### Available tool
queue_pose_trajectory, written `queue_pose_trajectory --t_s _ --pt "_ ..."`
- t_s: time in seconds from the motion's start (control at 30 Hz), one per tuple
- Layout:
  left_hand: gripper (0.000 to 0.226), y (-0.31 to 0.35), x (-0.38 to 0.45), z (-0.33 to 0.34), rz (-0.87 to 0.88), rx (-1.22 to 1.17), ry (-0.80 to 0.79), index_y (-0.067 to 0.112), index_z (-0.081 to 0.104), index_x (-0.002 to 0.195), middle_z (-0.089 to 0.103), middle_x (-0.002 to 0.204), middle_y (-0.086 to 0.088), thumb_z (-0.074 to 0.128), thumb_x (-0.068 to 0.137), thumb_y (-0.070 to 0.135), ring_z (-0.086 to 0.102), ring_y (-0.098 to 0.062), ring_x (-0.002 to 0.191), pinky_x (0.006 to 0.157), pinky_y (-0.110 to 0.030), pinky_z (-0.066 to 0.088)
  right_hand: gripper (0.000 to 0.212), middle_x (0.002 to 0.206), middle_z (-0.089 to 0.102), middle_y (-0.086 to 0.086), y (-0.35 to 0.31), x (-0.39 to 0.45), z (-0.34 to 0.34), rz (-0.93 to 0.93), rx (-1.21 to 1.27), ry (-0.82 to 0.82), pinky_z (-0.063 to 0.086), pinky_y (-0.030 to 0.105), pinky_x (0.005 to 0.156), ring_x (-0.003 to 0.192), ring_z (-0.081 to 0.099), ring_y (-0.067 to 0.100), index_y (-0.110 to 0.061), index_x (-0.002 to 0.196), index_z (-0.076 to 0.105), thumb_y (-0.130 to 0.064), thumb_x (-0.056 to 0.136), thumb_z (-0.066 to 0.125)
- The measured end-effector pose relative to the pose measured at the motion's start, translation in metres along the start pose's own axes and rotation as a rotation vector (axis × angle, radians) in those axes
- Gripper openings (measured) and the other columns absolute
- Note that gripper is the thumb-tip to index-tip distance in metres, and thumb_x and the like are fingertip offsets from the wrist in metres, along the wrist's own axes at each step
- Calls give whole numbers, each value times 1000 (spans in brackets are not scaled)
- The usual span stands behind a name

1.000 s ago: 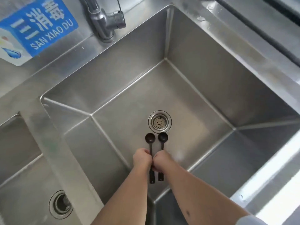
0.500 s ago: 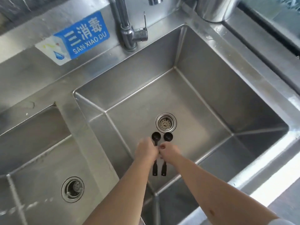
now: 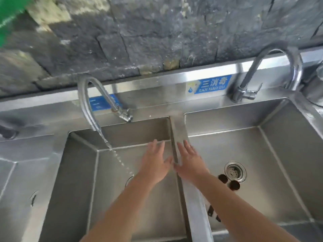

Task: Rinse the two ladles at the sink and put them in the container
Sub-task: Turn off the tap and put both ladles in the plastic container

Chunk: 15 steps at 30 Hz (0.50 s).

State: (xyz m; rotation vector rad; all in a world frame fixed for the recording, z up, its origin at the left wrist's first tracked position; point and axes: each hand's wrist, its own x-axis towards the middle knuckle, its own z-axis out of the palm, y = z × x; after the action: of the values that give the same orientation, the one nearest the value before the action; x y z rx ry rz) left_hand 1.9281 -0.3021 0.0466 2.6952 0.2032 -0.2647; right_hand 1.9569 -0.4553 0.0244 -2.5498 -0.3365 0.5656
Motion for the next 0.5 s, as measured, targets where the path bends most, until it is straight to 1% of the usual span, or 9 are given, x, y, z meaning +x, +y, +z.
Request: queue_pose_trajectory --t_s 0.13,0.17,0.23,0.3,0.37,0.4,0.43,0.47,0.5 --pt "67 -71 -9 -43 -115 29 13 22 17 152 8 163 -7 41 95 47 4 -25 149 116 -48 17 78 164 11 3 -87 24 21 -136 32 -50 21 37 117 149 15 23 -24 153 16 -38 87 55" --pt "67 -86 -9 -51 -130 23 12 21 17 152 9 163 -8 42 95 46 5 -26 149 117 -47 17 76 163 15 5 -106 29 27 -154 27 -59 22 38 117 148 18 26 -21 152 19 -34 87 55" --pt "66 -113 -5 -65 -139 4 31 19 19 152 15 161 -12 44 95 41 10 -29 148 117 -45 16 70 160 25 10 -143 40 35 -187 19 -71 30 40 114 144 29 31 -15 148 27 -26 86 57" --pt "64 -132 4 -78 -129 -8 52 14 23 151 25 156 -17 48 95 34 19 -31 145 117 -42 20 55 149 42 11 -172 50 41 -200 56 -63 43 40 103 131 46 34 -12 138 39 -21 86 56" --pt "59 -148 17 -91 -107 -17 59 11 31 146 36 149 -19 51 92 25 31 -33 138 113 -45 30 39 131 53 8 -196 63 43 -190 79 -44 51 39 88 113 58 33 -12 124 46 -19 86 54" --pt "52 -155 25 -98 -84 -25 62 9 38 140 42 143 -19 50 91 22 38 -34 132 108 -47 36 35 126 53 9 -203 71 45 -185 62 -35 52 40 85 107 60 33 -10 120 47 -17 87 54" --pt "47 -160 34 -105 -51 -30 70 9 43 134 46 139 -19 48 89 21 44 -34 126 104 -48 41 34 128 51 10 -207 83 49 -201 19 -6 52 39 85 108 59 33 -7 119 47 -16 87 53" --pt "46 -165 43 -111 -12 -45 86 9 43 133 47 138 -17 47 88 21 46 -32 124 102 -47 42 39 136 47 13 -212 92 51 -186 2 7 50 35 89 115 56 33 -4 125 46 -15 89 53" --pt "52 -170 52 -117 23 -67 100 12 39 138 45 141 -14 47 88 21 46 -30 126 103 -47 42 46 144 40 15 -215 103 53 -181 1 13 47 27 94 124 49 33 -1 134 42 -15 92 52"
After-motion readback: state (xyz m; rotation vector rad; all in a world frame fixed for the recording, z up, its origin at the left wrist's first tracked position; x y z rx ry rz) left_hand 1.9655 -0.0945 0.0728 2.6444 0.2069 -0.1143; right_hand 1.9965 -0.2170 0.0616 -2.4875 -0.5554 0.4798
